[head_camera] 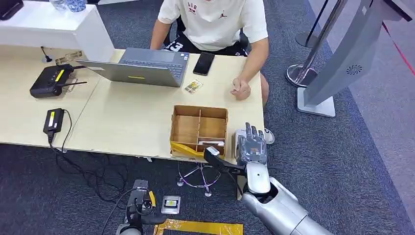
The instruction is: Pass the card to the sensor for recognition and then transmit it.
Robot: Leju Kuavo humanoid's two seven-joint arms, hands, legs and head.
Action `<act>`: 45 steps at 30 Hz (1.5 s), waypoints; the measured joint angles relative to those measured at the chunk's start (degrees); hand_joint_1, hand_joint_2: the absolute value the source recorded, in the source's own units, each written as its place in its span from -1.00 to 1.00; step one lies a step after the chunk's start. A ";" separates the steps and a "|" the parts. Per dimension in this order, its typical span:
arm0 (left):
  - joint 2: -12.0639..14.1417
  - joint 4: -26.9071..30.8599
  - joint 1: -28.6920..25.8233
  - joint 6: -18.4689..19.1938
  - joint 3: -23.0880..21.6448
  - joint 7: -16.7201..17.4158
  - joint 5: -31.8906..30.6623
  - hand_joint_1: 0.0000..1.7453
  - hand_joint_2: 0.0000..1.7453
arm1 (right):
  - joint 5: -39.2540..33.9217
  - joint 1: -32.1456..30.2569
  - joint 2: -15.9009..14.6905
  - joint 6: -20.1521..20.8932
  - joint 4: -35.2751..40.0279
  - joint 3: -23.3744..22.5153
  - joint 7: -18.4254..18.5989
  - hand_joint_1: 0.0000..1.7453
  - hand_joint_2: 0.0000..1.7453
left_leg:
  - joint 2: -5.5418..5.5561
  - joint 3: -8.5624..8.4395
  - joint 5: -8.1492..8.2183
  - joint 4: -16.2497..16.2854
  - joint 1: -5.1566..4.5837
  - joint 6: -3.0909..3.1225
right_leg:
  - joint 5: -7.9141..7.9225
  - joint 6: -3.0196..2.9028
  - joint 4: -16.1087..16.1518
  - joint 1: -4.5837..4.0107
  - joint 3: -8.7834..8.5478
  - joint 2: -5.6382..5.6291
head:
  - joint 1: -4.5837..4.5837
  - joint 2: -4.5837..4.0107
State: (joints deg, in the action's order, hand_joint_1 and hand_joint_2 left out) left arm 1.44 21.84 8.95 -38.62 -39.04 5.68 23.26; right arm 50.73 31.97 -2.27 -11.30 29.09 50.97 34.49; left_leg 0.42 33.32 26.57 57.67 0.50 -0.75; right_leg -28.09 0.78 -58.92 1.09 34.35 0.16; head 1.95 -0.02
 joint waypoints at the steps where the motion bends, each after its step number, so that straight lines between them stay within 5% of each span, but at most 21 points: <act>1: 0.00 0.02 0.00 0.00 0.00 0.02 0.00 -1.00 1.00 | -0.18 0.00 -0.04 -0.17 -0.02 -0.02 0.00 1.00 1.00 | 0.00 0.00 0.00 0.00 0.00 0.00 | 0.00 0.00 0.00 0.00 0.00 0.00 | 0.00 0.00; 19: 0.07 0.15 0.01 0.00 0.00 0.31 -0.61 -1.00 1.00 | 3.39 1.93 -1.68 -14.12 5.62 -3.83 0.13 1.00 1.00 | 0.00 0.01 0.00 0.00 0.00 0.00 | 0.00 0.00 -0.01 0.00 0.00 0.00 | 0.00 0.00; 27: 0.04 0.15 0.00 -0.04 0.00 -1.29 0.24 -1.00 1.00 | 9.23 2.53 -1.90 -19.24 7.87 -3.76 -0.07 1.00 1.00 | 0.00 0.01 0.00 0.00 0.00 0.00 | 0.00 0.00 -0.01 0.00 -0.01 0.01 | 0.00 0.00; 33: -0.07 0.11 -0.11 -0.04 0.57 -3.37 -0.33 -1.00 1.00 | 20.36 2.29 -1.60 -27.72 8.33 -3.19 0.35 1.00 1.00 | 0.00 0.01 0.00 0.00 0.00 0.00 | 0.00 0.00 -0.01 0.00 -0.01 0.01 | 0.02 0.00; 36: -0.09 -0.04 -0.43 -0.04 1.12 -3.78 -1.60 -1.00 1.00 | 31.41 0.96 -1.95 -28.79 12.86 -2.84 0.74 1.00 1.00 | 0.00 0.01 0.00 0.00 0.02 0.00 | 0.00 0.00 -0.02 -0.01 0.00 -0.01 | 0.00 0.00; 45: -0.28 -0.07 -0.91 0.04 1.42 -2.30 -3.58 -1.00 1.00 | 31.47 8.24 -9.91 -29.03 33.87 -2.71 0.76 1.00 1.00 | -0.13 -0.04 -0.01 0.03 -0.05 0.02 | 0.07 0.07 0.00 0.06 0.00 -0.13 | 0.02 0.00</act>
State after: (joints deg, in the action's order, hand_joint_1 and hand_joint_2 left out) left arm 1.16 21.77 8.04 -38.58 -37.62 3.39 19.67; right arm 82.20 40.21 -12.18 -40.33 62.96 48.26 35.26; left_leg 0.30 33.28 26.55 57.70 0.46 -0.74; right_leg -28.01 0.85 -58.92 1.15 34.35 0.03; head 1.97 -0.02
